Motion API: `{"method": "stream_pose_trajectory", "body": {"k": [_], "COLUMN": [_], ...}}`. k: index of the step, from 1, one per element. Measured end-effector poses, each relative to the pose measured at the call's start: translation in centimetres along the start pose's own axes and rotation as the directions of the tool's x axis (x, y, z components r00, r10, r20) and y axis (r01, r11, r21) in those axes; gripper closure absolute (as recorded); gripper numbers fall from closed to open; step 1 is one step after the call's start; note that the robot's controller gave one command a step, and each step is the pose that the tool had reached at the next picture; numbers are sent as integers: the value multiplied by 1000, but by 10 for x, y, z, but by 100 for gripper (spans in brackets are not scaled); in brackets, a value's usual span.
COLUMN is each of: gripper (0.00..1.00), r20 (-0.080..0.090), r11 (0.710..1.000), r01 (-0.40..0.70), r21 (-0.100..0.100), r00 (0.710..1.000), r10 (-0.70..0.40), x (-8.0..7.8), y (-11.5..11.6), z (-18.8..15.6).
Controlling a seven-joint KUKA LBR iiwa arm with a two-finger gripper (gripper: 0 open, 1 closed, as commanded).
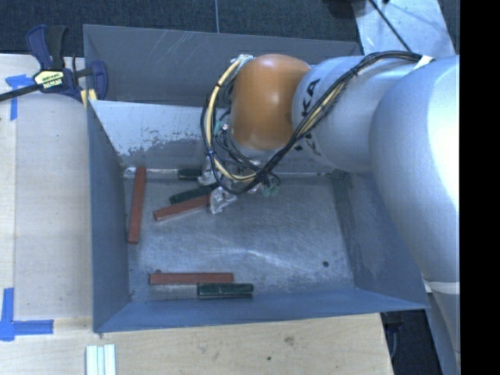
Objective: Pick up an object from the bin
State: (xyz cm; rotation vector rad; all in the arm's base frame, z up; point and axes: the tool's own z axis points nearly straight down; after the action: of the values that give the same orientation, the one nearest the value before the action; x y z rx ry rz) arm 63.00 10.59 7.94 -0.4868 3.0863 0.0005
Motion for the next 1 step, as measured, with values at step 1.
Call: {"method": "stream_pose_trajectory", "body": {"k": [1], "gripper": [100], "r20": [0], "r11": [1000], "r01": [0], "r21": [0], "r00": [1000], "r10": [0], "x": [0], "y": [0], "z": [0]}}
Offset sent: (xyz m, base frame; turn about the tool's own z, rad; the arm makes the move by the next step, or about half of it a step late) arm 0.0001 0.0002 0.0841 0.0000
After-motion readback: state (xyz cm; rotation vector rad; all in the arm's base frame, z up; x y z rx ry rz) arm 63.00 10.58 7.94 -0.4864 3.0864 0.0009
